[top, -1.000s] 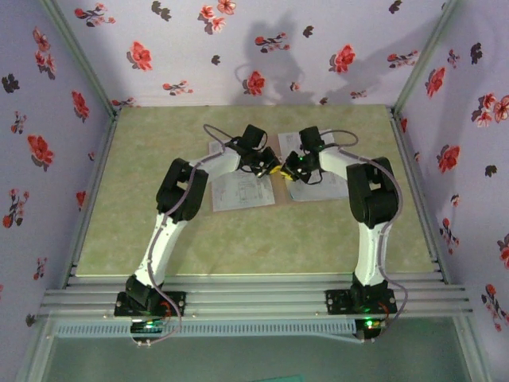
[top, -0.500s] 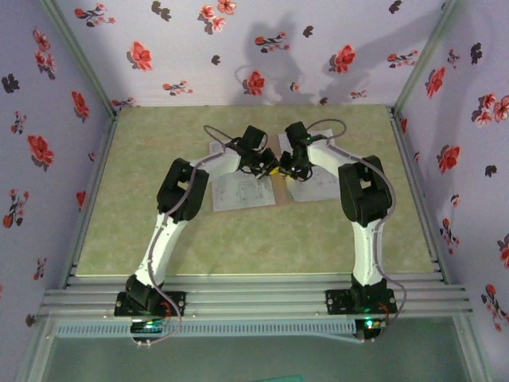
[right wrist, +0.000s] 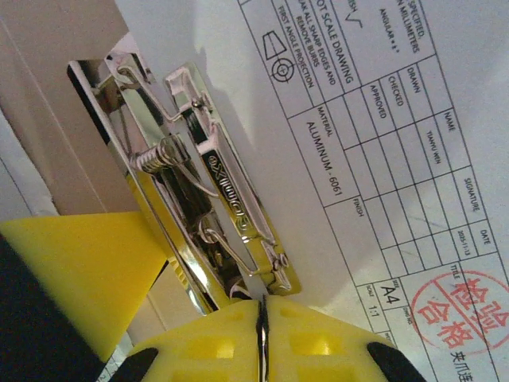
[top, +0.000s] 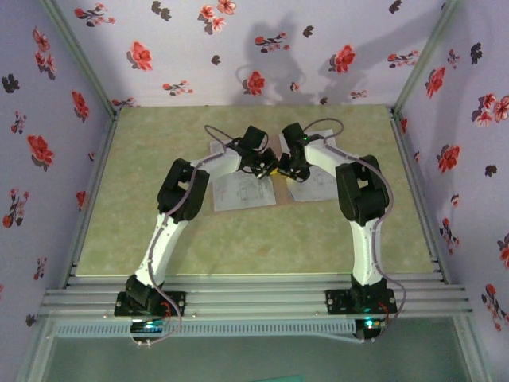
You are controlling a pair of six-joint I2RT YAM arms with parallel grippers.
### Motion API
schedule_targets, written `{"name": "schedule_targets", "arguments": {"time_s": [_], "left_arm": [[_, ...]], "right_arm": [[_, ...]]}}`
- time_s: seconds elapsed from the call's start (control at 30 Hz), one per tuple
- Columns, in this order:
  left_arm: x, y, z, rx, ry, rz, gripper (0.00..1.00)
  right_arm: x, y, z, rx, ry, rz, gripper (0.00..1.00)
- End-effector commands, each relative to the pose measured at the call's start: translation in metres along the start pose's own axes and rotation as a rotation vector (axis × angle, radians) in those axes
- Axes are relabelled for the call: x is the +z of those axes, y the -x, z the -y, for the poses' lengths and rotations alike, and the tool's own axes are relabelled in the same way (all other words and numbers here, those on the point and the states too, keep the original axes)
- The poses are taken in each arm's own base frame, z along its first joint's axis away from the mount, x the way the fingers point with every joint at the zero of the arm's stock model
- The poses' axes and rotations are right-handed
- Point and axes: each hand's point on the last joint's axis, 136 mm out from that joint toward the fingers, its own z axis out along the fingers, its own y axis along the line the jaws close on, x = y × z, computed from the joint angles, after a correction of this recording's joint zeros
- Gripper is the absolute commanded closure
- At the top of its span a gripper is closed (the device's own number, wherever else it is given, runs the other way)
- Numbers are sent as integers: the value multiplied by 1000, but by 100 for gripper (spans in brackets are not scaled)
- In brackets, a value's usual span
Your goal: Put the files into the folder
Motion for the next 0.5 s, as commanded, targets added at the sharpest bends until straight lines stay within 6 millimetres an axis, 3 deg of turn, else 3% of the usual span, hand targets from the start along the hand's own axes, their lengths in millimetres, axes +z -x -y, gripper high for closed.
{"name": "schedule_targets", "arguments": {"time_s": [0.0,0.2,0.47], "left_arm": [[25,-44,-42,-45,127,-113,92],[4,-34,-15,-35,66,-71,92],[-9,-30,5,-38,-15,-39,92]], "right_arm": [[55,-82,88,52,-302,-289,92],[55,-77,84,68,-266,-286,93],[26,-48,30,58,-63,-216,92]]}}
